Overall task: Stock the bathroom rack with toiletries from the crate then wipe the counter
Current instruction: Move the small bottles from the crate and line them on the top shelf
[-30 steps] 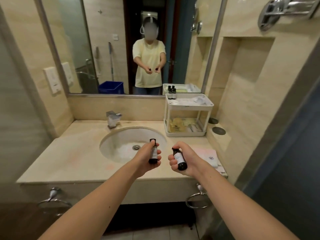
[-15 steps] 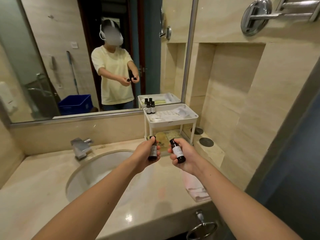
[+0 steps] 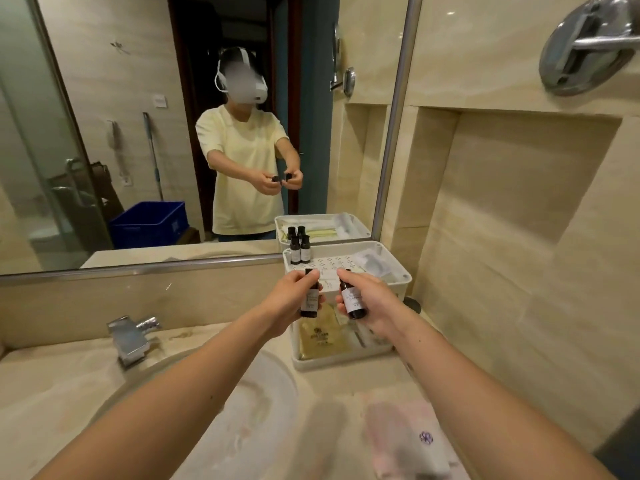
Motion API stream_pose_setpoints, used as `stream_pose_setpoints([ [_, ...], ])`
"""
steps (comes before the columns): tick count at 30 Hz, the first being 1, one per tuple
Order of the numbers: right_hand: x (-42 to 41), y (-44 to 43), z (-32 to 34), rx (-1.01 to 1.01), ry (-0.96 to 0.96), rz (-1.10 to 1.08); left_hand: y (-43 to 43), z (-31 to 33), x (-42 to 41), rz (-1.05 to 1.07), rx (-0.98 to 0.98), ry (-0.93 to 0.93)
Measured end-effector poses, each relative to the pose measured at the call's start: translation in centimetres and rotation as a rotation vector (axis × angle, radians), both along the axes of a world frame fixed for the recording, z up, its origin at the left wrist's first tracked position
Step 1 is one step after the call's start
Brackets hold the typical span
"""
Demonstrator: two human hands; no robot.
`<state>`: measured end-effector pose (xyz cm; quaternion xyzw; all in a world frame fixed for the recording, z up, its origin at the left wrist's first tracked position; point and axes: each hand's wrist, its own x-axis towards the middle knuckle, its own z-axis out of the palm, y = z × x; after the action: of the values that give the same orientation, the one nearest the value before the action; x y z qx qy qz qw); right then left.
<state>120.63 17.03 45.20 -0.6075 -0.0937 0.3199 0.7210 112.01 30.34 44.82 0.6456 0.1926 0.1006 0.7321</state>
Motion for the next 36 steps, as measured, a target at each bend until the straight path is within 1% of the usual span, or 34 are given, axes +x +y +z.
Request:
stream_pose_setpoints([
  [5, 7.0, 2.9, 1.6, -0.016, -0.088, 0.031, 3.1, 1.3, 6.0, 0.050, 0.229, 0.020],
  [10, 12.8, 5.3, 2.3, -0.159, -0.328, 0.030, 6.0, 2.4, 11.5, 0.105, 0.401, 0.006],
  [12, 14.9, 6.2, 2.5, -0.182, -0.373, 0.036, 7.1, 2.6, 13.5, 0.100, 0.448, -0.006],
  [18, 20.3, 8.7, 2.2, -0.218, -0.451, 0.035, 10.1, 2.5, 18.8, 0.135, 0.632, -0.008],
  [23, 23.5, 10.4, 1.0, -0.299, -0.525, 0.070, 11.9, 2.0, 21.9, 0.114, 0.844, 0.068],
  [26, 24.9, 11.2, 0.1, -0.327, -0.553, 0.089, 12.6, 1.7, 23.2, 0.084, 0.989, 0.121],
  [29, 26.2, 12.1, -0.8, -0.353, -0.575, 0.105, 13.2, 1.4, 24.1, 0.057, 1.096, 0.120],
  [33, 27.6, 13.4, -2.1, -0.390, -0.611, 0.137, 14.0, 0.6, 24.8, 0.069, 1.267, 0.159],
  [36, 28.1, 14.4, -2.9, -0.427, -0.616, 0.168, 14.6, -0.3, 24.8, 0.078, 1.325, 0.204],
])
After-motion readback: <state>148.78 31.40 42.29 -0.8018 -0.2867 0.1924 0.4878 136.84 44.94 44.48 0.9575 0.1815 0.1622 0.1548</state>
